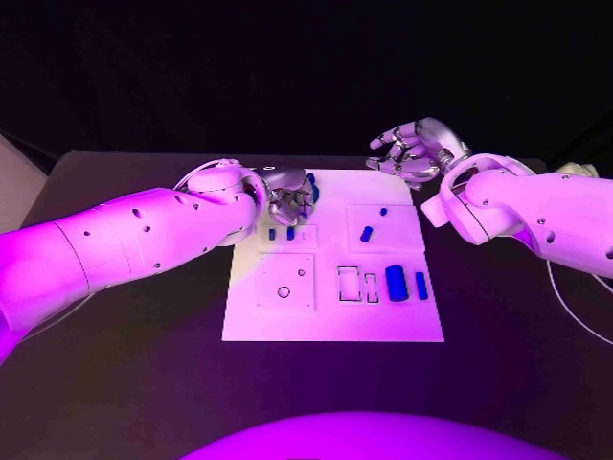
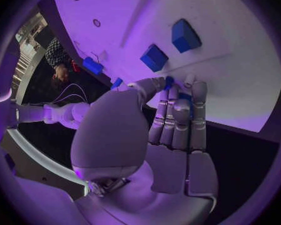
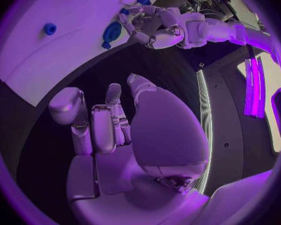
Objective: Assemble the parts on the task board
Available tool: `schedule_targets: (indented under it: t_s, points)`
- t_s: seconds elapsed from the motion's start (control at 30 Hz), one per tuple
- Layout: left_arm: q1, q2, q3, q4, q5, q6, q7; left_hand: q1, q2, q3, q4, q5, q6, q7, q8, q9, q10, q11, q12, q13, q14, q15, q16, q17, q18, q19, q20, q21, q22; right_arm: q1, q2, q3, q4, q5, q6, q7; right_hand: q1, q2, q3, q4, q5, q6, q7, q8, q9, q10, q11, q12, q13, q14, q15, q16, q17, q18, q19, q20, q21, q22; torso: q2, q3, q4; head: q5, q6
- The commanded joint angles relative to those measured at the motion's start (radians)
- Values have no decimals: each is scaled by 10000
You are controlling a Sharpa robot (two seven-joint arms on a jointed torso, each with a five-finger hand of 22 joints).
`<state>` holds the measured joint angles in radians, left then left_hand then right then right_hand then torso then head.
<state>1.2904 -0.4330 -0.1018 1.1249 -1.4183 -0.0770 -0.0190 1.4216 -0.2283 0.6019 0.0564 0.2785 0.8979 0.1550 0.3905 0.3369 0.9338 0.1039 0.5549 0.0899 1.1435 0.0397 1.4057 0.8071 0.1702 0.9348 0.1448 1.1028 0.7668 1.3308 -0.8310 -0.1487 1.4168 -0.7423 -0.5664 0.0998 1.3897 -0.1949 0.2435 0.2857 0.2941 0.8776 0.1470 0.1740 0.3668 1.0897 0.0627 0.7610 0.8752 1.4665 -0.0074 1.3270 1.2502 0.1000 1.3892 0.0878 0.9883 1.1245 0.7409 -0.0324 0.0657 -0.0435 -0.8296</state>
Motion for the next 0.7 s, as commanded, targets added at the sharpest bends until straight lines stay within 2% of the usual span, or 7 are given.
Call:
schedule_targets:
  t_s: [0.03,0.37,0.6,0.7]
  points:
    - [-4,48,-10,-49,105,178,117,-94,-13,69,-29,-8,94,-3,-38,17,144,-17,-96,-33,95,-28,44,57,93,103,-10,113,97,-2,2,3,21,-4,151,84,-6,-61,71,1,69,17,54,43,14,-7,5,-34,-9,122,-85,-47,-8,162,-53,-30,-55,-12,4,6,-10,-5,-11]
    - [-8,34,-27,-105,104,312,-21,-115,-17,93,-113,-13,112,13,-128,25,210,-2,-337,-103,190,-23,86,89,74,189,-18,204,201,0,-22,3,38,-5,164,70,-6,-61,71,1,69,17,54,43,14,-7,5,-34,-9,122,-85,-47,-8,162,-53,-30,-55,-12,-10,2,12,-33,-44]
    - [-8,27,-30,-105,58,367,-91,-97,-11,117,-170,-11,57,37,-207,15,204,20,-450,-129,191,-9,88,44,71,198,-13,229,219,0,-28,3,45,-6,175,69,-23,-56,89,7,70,33,50,59,21,13,1,-42,-40,126,-88,-53,-3,160,-44,-33,-60,-13,-10,2,5,-29,-50]
    - [-8,23,-32,-102,28,364,-98,57,115,205,-354,-10,113,45,-272,31,496,-31,-449,-87,457,-52,207,358,9,486,-31,502,581,0,-31,3,46,-7,175,69,-23,-56,89,7,70,33,50,59,21,13,1,-42,-40,126,-88,-53,-3,160,-44,-33,-60,-13,-11,3,3,-28,-46]
